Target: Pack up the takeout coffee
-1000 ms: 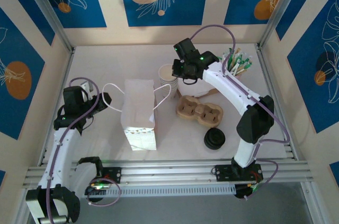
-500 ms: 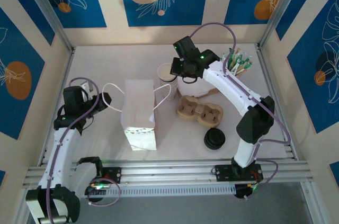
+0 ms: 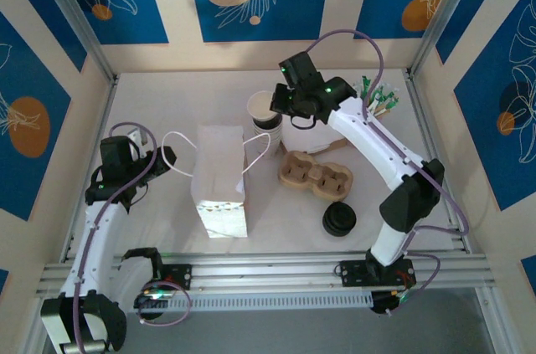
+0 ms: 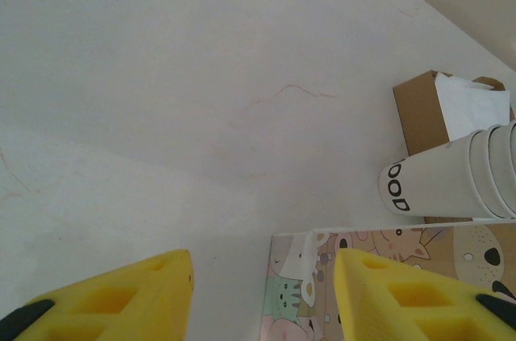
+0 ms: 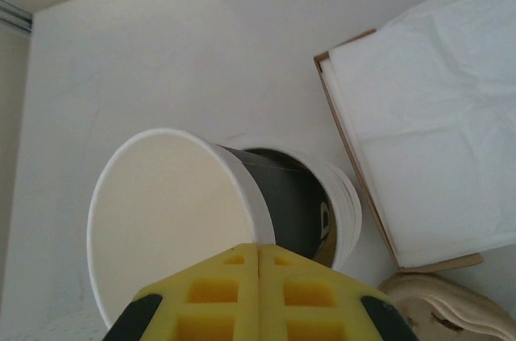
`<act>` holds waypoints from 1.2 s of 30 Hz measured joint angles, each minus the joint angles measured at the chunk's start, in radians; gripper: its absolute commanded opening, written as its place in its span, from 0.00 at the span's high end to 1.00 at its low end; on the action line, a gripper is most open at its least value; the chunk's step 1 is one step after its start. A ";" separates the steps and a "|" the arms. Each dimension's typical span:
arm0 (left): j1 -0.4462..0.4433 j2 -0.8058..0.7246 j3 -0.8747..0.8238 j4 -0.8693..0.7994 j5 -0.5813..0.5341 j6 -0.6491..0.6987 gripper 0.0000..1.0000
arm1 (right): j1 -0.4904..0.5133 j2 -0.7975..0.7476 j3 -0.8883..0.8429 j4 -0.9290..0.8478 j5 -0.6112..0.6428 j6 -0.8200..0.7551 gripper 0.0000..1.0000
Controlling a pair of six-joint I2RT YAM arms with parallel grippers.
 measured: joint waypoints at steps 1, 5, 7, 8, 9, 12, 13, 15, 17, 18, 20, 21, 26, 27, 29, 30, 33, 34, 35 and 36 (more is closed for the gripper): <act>0.000 0.000 0.000 0.000 0.000 0.000 0.51 | -0.001 -0.010 0.000 0.003 0.000 0.003 1.00; 0.000 0.000 -0.001 0.000 0.000 0.000 0.51 | -0.005 -0.047 0.000 0.013 -0.003 0.010 1.00; 0.000 0.000 -0.001 0.000 0.000 0.000 0.51 | -0.006 -0.058 -0.001 0.021 -0.003 0.014 1.00; 0.000 0.000 -0.001 0.000 0.000 0.000 0.51 | -0.006 -0.063 -0.001 0.024 -0.003 0.015 1.00; 0.000 0.000 -0.001 0.000 0.000 0.000 0.51 | -0.007 -0.067 -0.002 0.029 -0.003 0.018 1.00; 0.000 0.000 -0.001 0.000 0.000 0.000 0.51 | -0.011 -0.083 -0.006 0.038 -0.008 0.022 1.00; 0.000 0.000 -0.001 0.000 0.000 0.000 0.51 | -0.012 -0.089 -0.007 0.039 -0.010 0.024 1.00; 0.000 0.000 -0.001 0.000 0.000 0.000 0.51 | -0.013 -0.106 -0.007 0.045 -0.011 0.025 1.00; 0.000 0.000 -0.001 0.000 0.000 0.000 0.51 | -0.016 -0.129 -0.007 0.048 -0.014 0.026 1.00; 0.000 0.000 -0.001 0.000 0.000 0.000 0.51 | -0.016 -0.142 -0.007 0.048 -0.014 0.026 1.00; 0.000 0.000 -0.001 0.000 -0.001 0.000 0.50 | -0.016 -0.174 -0.007 0.046 -0.014 0.026 1.00; 0.000 0.000 -0.001 0.000 -0.001 0.000 0.50 | -0.016 -0.189 -0.008 0.045 -0.014 0.029 1.00; 0.000 0.000 -0.001 0.000 -0.006 0.000 0.50 | -0.016 -0.303 -0.050 0.021 -0.003 0.044 1.00; 0.000 0.000 -0.001 0.000 -0.007 0.000 0.50 | -0.016 -0.327 -0.063 0.015 0.000 0.048 1.00; 0.000 0.000 -0.001 0.000 -0.007 0.000 0.50 | -0.016 -0.379 -0.092 -0.005 0.005 0.056 1.00; 0.000 0.000 -0.001 0.000 -0.007 0.000 0.50 | -0.016 -0.399 -0.104 -0.014 0.009 0.060 1.00; 0.000 0.000 -0.001 0.000 -0.007 0.000 0.50 | -0.016 -0.463 -0.143 -0.058 0.027 0.071 1.00; 0.000 0.000 -0.001 0.000 -0.007 0.000 0.50 | -0.016 -0.486 -0.159 -0.072 0.032 0.077 1.00; 0.000 0.000 -0.001 0.000 -0.007 0.000 0.50 | -0.016 -0.509 -0.177 -0.090 0.037 0.084 1.00; 0.000 0.000 -0.001 0.000 -0.007 0.000 0.50 | -0.016 -0.527 -0.190 -0.105 0.039 0.088 1.00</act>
